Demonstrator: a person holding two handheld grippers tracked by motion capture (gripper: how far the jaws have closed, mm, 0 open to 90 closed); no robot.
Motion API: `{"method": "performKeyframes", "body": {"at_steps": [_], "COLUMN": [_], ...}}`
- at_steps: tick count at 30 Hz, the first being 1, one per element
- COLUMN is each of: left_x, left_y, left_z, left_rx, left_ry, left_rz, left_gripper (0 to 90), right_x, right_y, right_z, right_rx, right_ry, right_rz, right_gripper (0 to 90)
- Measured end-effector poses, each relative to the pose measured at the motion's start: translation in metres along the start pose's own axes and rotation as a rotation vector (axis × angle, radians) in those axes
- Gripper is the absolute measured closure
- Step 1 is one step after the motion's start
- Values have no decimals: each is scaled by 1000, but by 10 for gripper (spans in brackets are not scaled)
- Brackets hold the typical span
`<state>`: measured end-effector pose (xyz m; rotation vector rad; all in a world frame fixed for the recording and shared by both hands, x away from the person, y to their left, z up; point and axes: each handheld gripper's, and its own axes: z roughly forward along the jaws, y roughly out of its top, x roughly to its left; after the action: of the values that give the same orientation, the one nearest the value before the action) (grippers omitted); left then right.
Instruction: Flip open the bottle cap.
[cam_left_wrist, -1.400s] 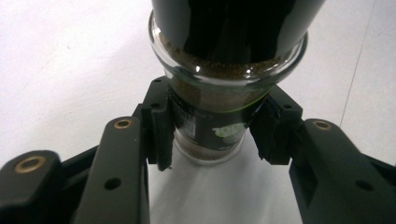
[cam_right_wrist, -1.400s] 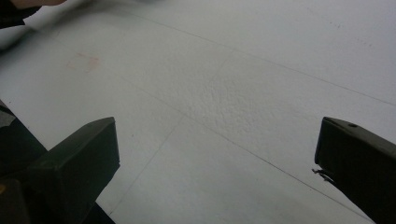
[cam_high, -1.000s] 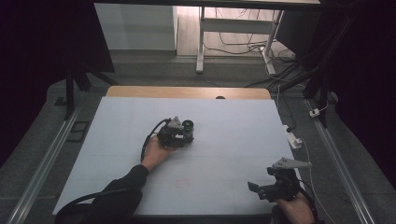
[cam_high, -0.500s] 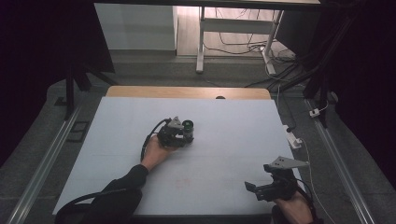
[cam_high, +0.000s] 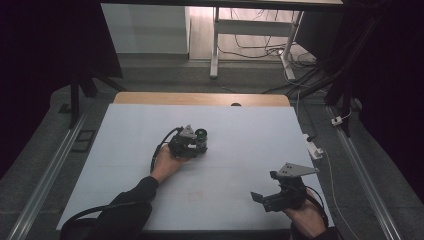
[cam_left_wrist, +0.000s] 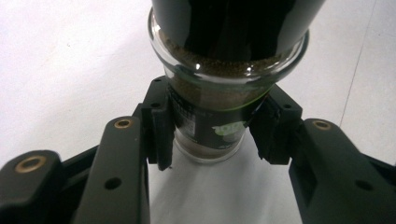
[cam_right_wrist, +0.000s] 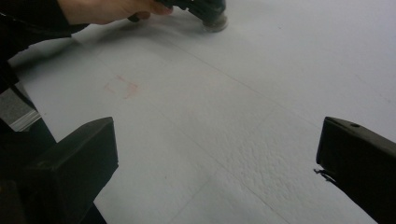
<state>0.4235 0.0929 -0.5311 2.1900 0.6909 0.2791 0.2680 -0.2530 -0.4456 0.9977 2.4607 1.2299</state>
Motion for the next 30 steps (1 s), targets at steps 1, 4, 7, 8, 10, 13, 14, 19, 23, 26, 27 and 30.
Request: {"method": "performKeyframes", "body": {"at_steps": [1,4,7,8,10,13,14,19,23,26,27,30], "left_x": [0,0,0,0,0,0,0,0,0,0,0,0], "left_y": [0,0,0,0,0,-1,-1,-1,-1,-1,-1,0], "left_z": [0,0,0,0,0,0,0,0,0,0,0,0], "left_rx": [1,0,-2,-2,-2,-3,-3,-2,-3,-1,-1,0], "left_ry": [2,1,2,2,2,2,2,3,3,3,3,3], "left_rz": [1,2,2,2,1,1,0,-1,-2,-2,-2,-3], "left_gripper": [540,540,540,540,540,540,540,539,540,539,540,540], "right_x": [1,1,2,2,3,5,5,6,5,4,4,3], "right_y": [1,5,9,11,15,21,23,31,37,40,42,46], "right_z": [1,6,11,12,15,20,22,33,41,48,50,57], "right_rx": [-3,-8,-9,-11,-16,-16,-11,-2,-8,-11,-12,-2], "right_ry": [5,19,21,23,32,42,40,48,56,67,70,70], "right_rz": [-3,-11,-17,-20,-29,-43,-45,-41,-45,-55,-57,-63], "right_gripper": [0,0,0,0,0,0,0,0,0,0,0,0]}}
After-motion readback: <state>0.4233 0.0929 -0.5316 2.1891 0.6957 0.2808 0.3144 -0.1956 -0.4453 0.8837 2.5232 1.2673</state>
